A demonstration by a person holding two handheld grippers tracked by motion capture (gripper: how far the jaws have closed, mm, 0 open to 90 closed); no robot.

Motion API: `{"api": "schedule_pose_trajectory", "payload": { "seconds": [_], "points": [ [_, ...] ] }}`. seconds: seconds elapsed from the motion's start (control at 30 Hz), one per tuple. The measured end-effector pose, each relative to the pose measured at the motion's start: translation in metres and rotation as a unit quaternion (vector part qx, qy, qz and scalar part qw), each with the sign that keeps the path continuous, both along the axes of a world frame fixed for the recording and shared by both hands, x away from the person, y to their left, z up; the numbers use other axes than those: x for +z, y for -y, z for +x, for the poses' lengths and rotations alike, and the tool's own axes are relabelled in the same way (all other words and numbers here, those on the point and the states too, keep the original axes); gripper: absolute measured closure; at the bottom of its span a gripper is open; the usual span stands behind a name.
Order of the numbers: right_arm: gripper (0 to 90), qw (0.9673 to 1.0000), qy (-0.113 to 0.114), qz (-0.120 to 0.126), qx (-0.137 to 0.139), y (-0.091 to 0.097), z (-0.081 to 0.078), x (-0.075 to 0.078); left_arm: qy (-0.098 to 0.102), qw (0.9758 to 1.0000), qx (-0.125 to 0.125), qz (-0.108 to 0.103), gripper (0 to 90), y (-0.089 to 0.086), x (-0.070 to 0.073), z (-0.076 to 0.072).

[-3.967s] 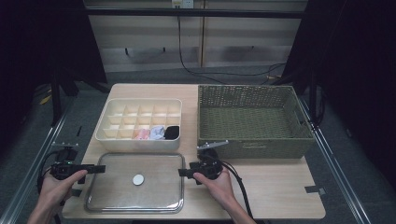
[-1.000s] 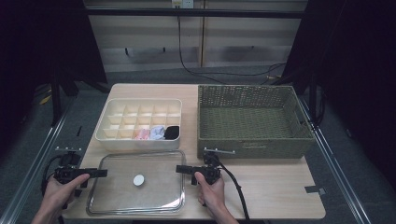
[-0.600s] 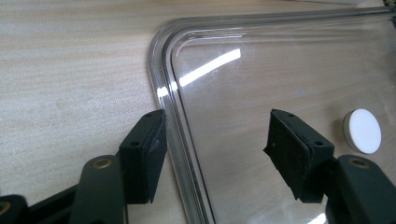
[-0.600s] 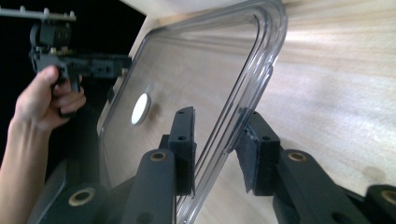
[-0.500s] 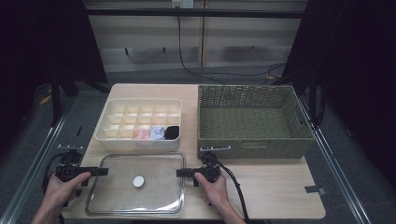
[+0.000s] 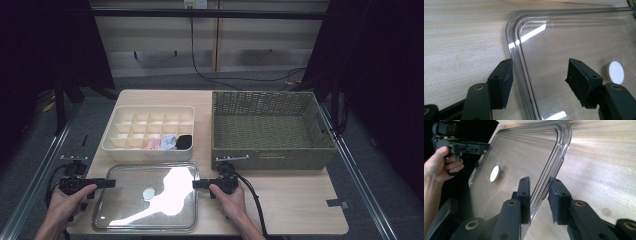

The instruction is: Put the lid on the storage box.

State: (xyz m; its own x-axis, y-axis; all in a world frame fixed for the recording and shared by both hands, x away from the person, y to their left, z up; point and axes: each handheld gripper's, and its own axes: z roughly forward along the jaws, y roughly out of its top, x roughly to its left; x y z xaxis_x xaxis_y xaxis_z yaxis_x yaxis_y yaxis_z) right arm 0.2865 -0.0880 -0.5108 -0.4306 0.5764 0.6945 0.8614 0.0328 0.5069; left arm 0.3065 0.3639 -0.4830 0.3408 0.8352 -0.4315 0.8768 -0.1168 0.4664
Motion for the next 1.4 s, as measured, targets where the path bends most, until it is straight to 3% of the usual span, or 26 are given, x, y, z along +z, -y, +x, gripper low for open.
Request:
{"api": "schedule_pose_trajectory", "payload": {
  "seconds": [0.03, 0.1, 0.23, 0.27, 0.33, 0.43, 0.5, 0.67, 0.93, 1.0, 1.07, 1.13, 1.33, 1.4],
  "points": [
    [73.5, 1.0, 0.0, 0.0, -0.001, 0.0, -0.001, 0.001, -0.002, 1.0, -0.004, -0.005, 39.0, 0.001, 0.0, 0.0],
    [73.3, 1.0, 0.007, 0.004, 0.005, -0.002, -0.001, 0.002, 0.0, 0.9999, -0.009, 0.012, 39.3, 0.003, 0.001, 0.001],
    [71.1, 0.9997, 0.004, 0.009, 0.022, -0.004, 0.0, 0.003, -0.003, 1.0, 0.0, 0.003, 40.1, 0.001, 0.001, 0.002],
    [69.4, 0.9996, 0.005, 0.015, 0.025, -0.006, 0.001, 0.003, -0.002, 0.9999, -0.011, 0.01, 41.8, 0.001, 0.001, 0.002],
    [67.5, 0.9991, 0.004, 0.022, 0.036, -0.012, 0.002, 0.002, 0.0, 0.9999, -0.008, 0.008, 42.1, 0.001, 0.001, 0.002],
    [69.4, 0.999, -0.002, 0.023, 0.039, -0.016, 0.003, 0.003, 0.0, 1.0, -0.003, -0.004, 42.0, -0.001, -0.001, 0.002],
    [71.7, 0.9985, -0.002, 0.04, 0.039, -0.012, 0.005, 0.003, 0.0, 0.9999, -0.005, -0.012, 42.1, -0.002, -0.001, 0.002],
    [73.1, 0.9984, 0.013, 0.041, 0.037, -0.01, 0.003, 0.004, -0.009, 0.9994, 0.004, -0.033, 39.8, -0.004, -0.002, 0.001],
    [73.5, 0.9986, 0.015, 0.045, 0.024, -0.005, 0.002, 0.001, -0.01, 0.9997, 0.002, -0.021, 35.3, -0.009, -0.001, -0.003],
    [73.5, 0.9986, 0.019, 0.045, 0.021, -0.003, 0.003, 0.0, -0.008, 0.9997, -0.008, -0.021, 40.4, -0.01, -0.001, -0.006],
    [73.5, 0.9986, 0.016, 0.046, 0.019, -0.003, 0.003, 0.001, 0.004, 0.9998, -0.002, -0.017, 43.6, -0.01, 0.001, -0.01],
    [73.4, 0.9988, 0.018, 0.041, 0.019, -0.003, 0.003, 0.002, 0.007, 0.9995, -0.012, -0.029, 52.3, -0.011, 0.002, -0.012],
    [73.2, 0.9992, 0.014, 0.034, 0.018, -0.001, 0.003, 0.003, 0.012, 0.9995, -0.011, -0.027, 56.4, -0.008, 0.008, -0.014],
    [73.0, 0.9993, 0.013, 0.033, 0.014, 0.002, 0.003, 0.004, 0.009, 0.999, -0.006, -0.044, 59.5, -0.009, 0.007, -0.013]
  ]
}}
